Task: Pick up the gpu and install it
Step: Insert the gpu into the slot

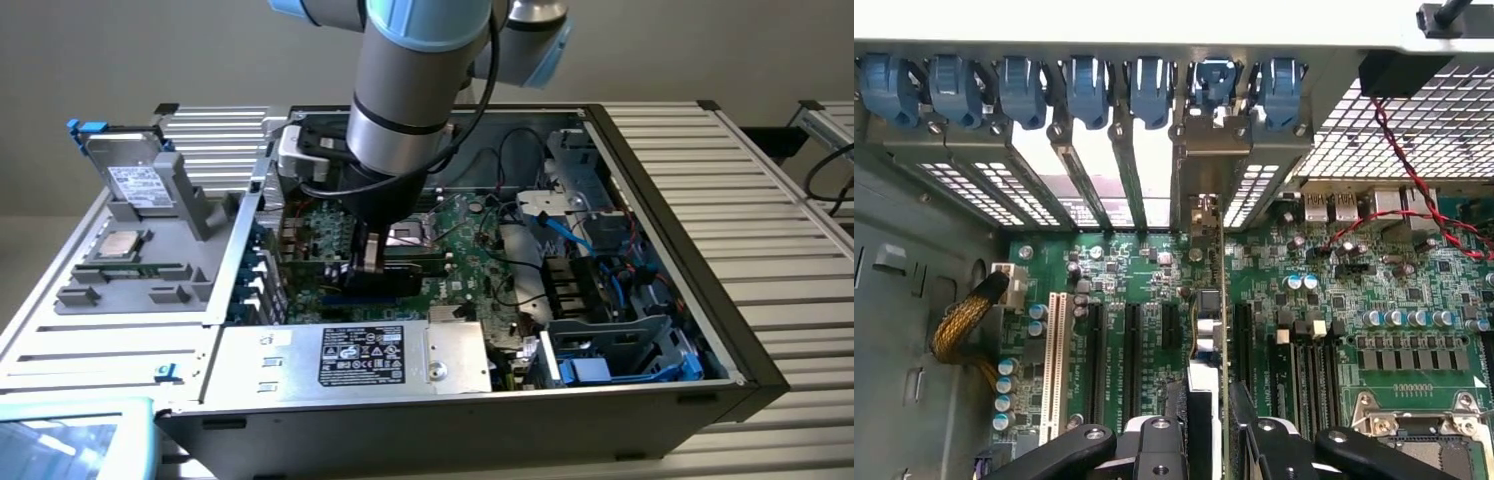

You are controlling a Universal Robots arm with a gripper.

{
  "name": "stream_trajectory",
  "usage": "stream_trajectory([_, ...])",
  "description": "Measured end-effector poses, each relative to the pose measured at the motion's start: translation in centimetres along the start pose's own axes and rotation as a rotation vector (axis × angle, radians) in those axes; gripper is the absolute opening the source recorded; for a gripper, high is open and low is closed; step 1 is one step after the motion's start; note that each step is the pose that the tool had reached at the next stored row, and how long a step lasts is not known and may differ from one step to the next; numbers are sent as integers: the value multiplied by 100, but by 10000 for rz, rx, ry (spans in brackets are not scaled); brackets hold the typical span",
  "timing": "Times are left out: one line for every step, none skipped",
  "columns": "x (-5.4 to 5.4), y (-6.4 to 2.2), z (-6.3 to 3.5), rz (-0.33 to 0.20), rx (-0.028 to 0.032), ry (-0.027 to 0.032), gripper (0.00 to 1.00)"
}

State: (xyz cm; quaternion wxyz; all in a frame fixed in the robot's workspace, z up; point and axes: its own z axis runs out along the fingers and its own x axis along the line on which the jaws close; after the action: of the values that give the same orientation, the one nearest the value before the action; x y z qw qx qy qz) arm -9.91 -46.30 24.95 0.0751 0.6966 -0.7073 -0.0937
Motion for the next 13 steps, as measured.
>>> stream_trajectory([0, 0, 0, -1, 0, 0, 27])
stream_trajectory([-1, 1, 1, 0, 0, -2, 27])
stream_trajectory([-1, 5, 1, 2, 1, -1, 27])
stream_trajectory([-1, 10, 3, 1, 1, -2, 27])
stream_trajectory([-1, 17, 5, 0, 1, -2, 27])
stream_trajectory([0, 25, 6, 0, 1, -2, 27])
stream_trajectory([0, 29, 7, 1, 0, -1, 27])
stream_trajectory([0, 30, 7, -1, 0, -1, 27])
stream_trajectory([0, 32, 8, 0, 1, -2, 27])
stream_trajectory([0, 32, 8, -1, 0, -2, 27])
stream_trajectory([0, 33, 8, -1, 0, -2, 27])
stream_trajectory([0, 33, 8, 0, 0, -2, 27])
stream_trajectory([0, 33, 8, 0, 0, -1, 27])
